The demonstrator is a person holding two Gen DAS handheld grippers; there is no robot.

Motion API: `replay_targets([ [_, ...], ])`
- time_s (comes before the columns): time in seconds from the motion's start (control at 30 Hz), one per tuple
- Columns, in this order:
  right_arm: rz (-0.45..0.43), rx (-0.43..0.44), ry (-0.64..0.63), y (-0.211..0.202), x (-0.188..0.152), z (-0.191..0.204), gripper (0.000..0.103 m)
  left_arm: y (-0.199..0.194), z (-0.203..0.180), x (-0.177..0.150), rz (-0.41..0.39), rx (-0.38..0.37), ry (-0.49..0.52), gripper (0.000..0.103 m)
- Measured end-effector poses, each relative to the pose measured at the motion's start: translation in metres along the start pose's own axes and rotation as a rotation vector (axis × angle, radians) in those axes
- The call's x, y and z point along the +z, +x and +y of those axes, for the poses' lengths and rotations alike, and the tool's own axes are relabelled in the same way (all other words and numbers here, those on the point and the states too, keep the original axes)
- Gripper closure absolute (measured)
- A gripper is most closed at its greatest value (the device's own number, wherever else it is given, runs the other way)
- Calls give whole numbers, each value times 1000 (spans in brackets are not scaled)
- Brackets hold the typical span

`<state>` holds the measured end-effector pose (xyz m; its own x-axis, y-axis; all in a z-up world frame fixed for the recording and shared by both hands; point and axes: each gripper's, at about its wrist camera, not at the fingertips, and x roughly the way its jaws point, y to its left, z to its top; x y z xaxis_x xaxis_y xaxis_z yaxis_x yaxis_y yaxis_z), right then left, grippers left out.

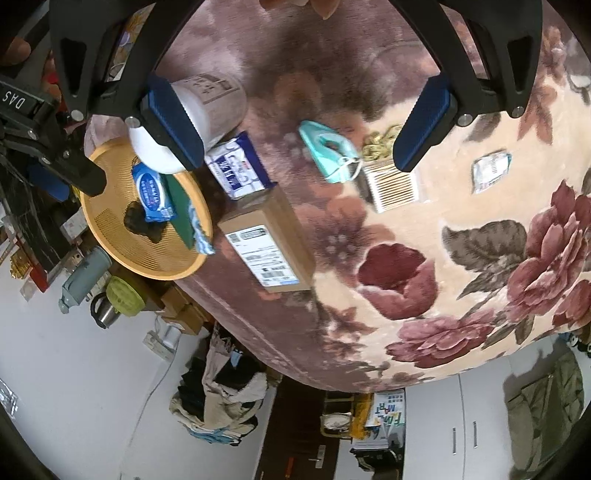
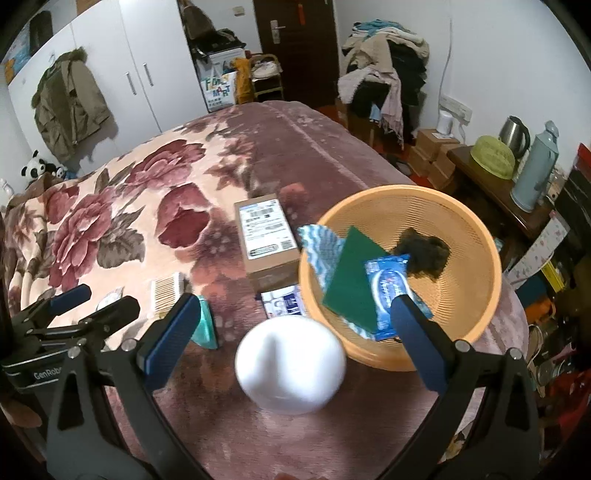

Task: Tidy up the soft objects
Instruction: 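Withdraw both tools from the basket back over the blanket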

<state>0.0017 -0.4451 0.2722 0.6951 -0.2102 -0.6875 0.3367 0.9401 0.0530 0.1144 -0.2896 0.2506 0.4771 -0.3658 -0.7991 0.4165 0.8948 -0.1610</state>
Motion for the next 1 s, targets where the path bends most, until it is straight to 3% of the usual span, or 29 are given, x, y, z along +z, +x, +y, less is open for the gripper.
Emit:
replay_targets([
  [0.53, 29, 41, -96, 15, -4, 66, 0, -9, 79, -14, -3, 34, -93, 1],
  [1.0, 97, 73, -182, 48, -20, 121, 0, 7, 145, -36, 38, 78, -175, 1],
])
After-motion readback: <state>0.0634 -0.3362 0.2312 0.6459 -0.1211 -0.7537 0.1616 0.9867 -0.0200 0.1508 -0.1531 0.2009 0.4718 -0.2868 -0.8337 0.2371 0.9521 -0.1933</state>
